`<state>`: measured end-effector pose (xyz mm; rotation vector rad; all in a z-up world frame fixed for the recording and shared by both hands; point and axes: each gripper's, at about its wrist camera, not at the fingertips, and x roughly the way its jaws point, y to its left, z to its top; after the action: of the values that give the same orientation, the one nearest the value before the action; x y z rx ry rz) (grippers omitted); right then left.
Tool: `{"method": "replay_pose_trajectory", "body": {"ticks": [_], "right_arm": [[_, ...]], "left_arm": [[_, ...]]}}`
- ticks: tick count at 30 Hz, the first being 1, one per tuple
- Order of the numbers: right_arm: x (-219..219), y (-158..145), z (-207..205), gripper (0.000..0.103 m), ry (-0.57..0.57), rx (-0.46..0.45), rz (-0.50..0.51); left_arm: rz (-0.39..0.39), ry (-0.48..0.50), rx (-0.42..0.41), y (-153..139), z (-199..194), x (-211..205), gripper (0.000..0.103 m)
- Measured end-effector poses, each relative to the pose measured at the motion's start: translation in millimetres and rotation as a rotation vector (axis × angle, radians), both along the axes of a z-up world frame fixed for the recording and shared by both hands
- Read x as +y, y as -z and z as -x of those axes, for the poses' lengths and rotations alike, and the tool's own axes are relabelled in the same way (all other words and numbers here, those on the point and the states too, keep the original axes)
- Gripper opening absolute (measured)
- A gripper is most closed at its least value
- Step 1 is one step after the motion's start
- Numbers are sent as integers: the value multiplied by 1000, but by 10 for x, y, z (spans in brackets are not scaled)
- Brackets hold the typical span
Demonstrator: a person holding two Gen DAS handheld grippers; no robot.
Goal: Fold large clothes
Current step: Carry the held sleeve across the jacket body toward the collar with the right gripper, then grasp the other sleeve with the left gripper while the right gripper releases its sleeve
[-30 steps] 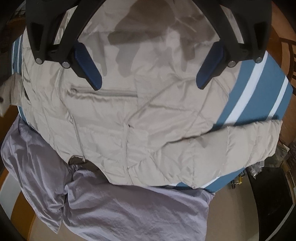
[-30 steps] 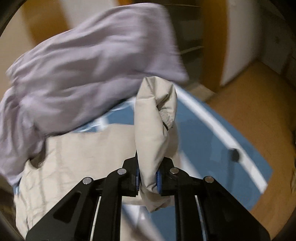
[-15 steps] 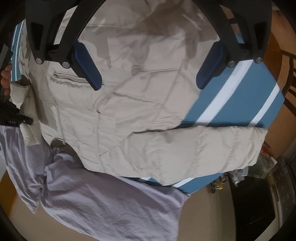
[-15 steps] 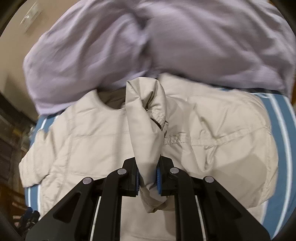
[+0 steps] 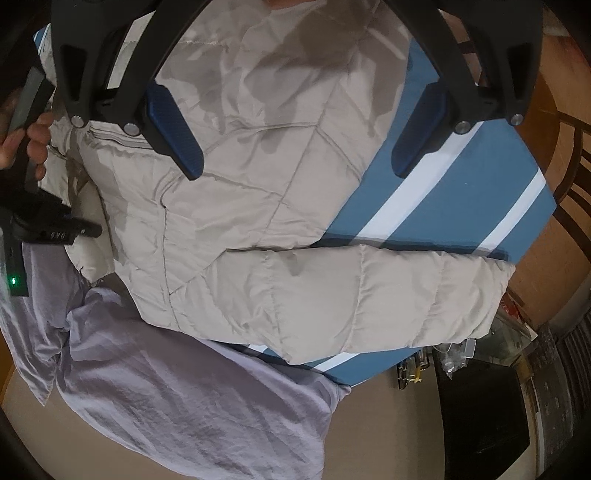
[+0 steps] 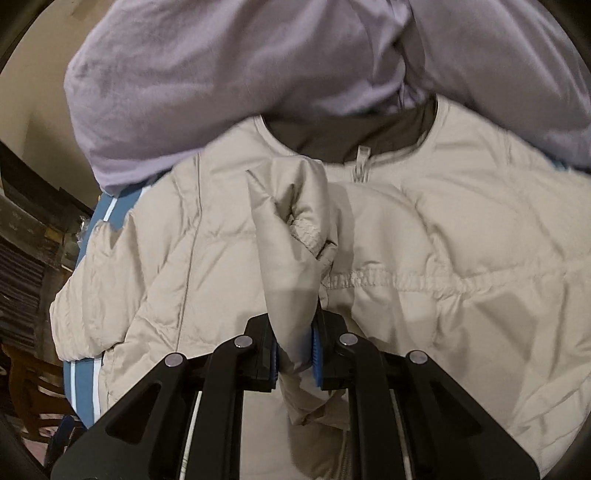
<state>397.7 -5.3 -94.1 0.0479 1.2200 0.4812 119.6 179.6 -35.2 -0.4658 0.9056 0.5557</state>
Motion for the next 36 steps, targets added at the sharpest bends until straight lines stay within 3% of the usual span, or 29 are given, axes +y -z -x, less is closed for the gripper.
{"method": "replay_pose_trajectory", "body": {"ticks": [2,4,5,6,10,17,21,24,29,33,36], "right_arm": [[52,-16,18,21,-33,-20,32],[1,-119,21,40,-45,-19,22],[-43,-202,22,58,-37,-28,-3],[-90,-281,22,62,-27,-53,-30],[-332,-540,15,62,36,-195,-52],[-301,-250,-60,57,36,-176,63],[-194,-17,-20,72,12,-155,112],[-160,120,-4,77,12,-162,139],[-69,223,54,80,-15,-216,201],[-70,239,46,81,-21,-213,194],[-71,244,49,81,-25,-212,189]], "left_arm": [[5,-7,2,9,-12,37,101],[3,-16,0,9,-9,78,101],[1,-26,0,8,-4,116,101],[0,-34,1,8,5,152,101],[-12,-69,9,17,24,314,101],[-20,-131,34,61,-4,670,101],[-10,-180,41,90,24,919,101],[-14,-224,45,99,68,1124,101],[-22,-300,56,129,167,1494,101],[3,-370,66,217,226,1810,101],[18,-410,74,285,242,2046,94]]}}
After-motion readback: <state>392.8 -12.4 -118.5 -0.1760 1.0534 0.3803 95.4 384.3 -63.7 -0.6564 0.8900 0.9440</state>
